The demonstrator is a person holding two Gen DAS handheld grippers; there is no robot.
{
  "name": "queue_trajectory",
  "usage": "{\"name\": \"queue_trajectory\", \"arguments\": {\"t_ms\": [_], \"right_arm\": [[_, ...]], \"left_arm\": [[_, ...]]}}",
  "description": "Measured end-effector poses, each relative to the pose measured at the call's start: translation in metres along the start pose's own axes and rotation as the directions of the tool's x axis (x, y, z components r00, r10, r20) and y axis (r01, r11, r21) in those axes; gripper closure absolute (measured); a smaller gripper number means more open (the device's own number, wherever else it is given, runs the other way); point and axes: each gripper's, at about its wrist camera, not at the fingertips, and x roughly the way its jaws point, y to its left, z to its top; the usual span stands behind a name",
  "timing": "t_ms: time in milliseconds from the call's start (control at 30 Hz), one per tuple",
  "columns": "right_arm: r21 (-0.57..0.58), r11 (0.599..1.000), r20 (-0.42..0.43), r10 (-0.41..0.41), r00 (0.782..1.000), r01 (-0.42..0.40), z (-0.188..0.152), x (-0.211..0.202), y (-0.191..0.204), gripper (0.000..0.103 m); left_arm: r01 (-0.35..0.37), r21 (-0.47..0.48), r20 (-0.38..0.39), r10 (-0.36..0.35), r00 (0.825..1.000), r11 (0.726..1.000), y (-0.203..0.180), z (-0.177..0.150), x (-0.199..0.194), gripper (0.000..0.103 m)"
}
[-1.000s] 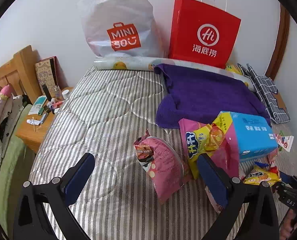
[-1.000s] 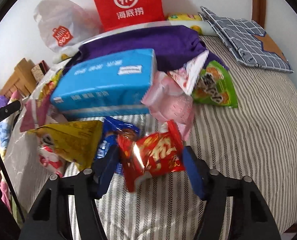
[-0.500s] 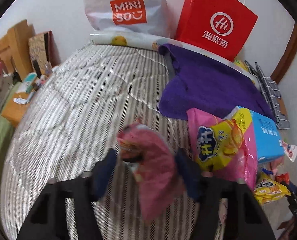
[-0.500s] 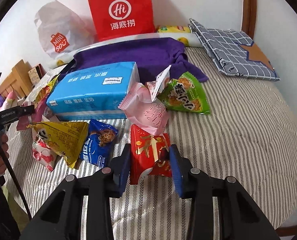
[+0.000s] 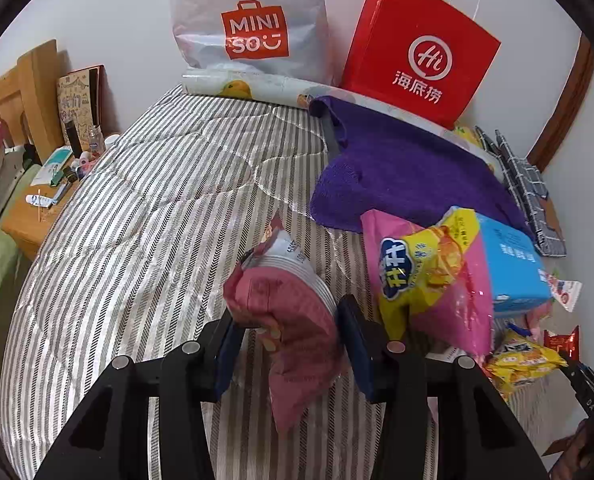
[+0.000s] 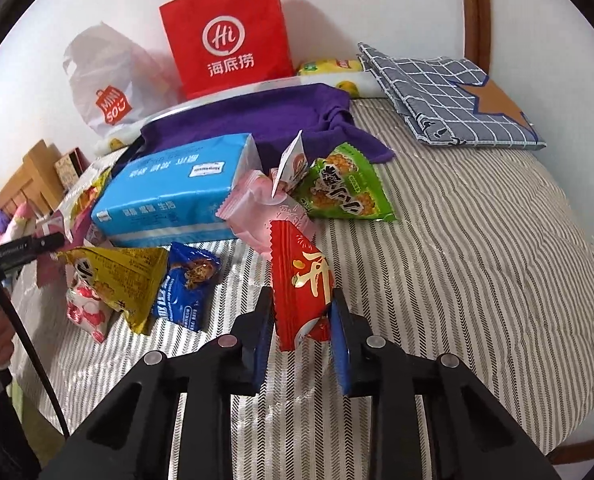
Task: Organize snacks
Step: 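Carry both packets onto the purple towel and open both grippers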
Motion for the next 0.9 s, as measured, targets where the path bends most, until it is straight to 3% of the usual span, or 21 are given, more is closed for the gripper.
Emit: {"name": "queue_trajectory", "arguments": {"t_ms": [533,900], "right_arm": [[-0.042,0.999,0.103,0.031,0.994,-0.027,0.021,-0.04,0.01,0.076],[-0.089,0.994,0.151,0.073,0.986,-0.06,0.041,-0.047,0.025,0.076]], "left_arm": [[0.02,0.057,0.052,-0.023,0.998,0.998,-0.014,0.0,-0.027,0.067],[0.06,0.108,0.092,-0.07,0.993,0.992,-0.032,0.009,-0.053,0.067]]}}
